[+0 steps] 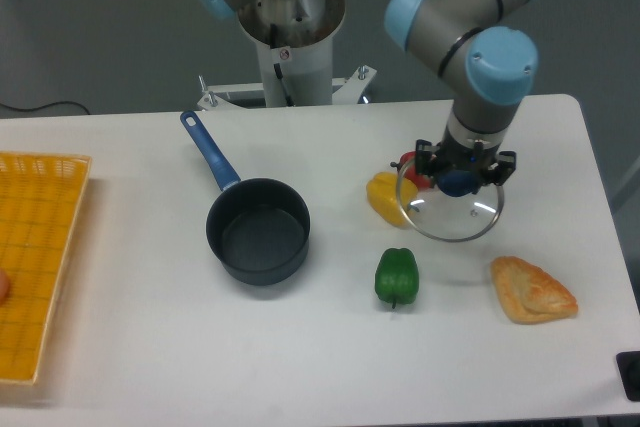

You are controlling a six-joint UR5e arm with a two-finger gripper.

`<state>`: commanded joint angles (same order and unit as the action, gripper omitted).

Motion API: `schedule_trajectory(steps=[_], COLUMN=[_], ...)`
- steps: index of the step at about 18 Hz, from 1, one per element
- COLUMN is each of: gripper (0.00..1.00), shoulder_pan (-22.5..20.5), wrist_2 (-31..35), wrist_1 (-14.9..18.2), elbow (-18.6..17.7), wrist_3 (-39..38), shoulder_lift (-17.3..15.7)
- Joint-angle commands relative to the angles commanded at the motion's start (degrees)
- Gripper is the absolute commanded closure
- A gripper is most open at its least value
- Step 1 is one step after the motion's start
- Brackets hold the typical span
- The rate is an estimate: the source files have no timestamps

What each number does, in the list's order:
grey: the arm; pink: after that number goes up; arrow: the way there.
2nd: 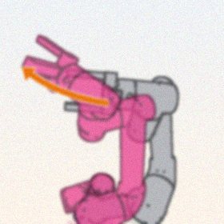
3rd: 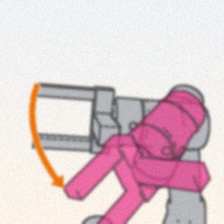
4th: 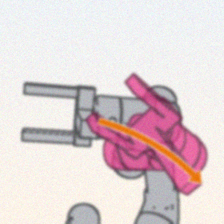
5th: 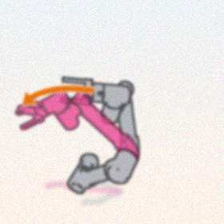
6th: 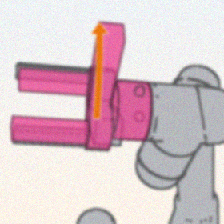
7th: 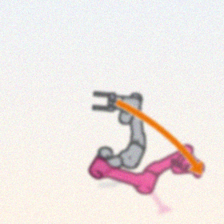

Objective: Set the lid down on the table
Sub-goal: 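Move the held glass lid beyond the red pepper toward the flatbread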

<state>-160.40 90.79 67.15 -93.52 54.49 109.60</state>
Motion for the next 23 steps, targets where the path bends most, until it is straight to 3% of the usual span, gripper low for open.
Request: schedule_trajectory(steps=[4, 10, 23], gripper=[0.33, 0.33, 0.33], shoulder_pan=[-1.58, -4.83, -8.18], wrist_2=[0.09, 0.09, -0.26], wrist_1=[-0.26, -4.39, -6.86], elbow=[1.49, 1.94, 2.46], wrist_3=[3.25, 9.14, 12.57], shoulder_lift=[2.02, 5.1, 8.61])
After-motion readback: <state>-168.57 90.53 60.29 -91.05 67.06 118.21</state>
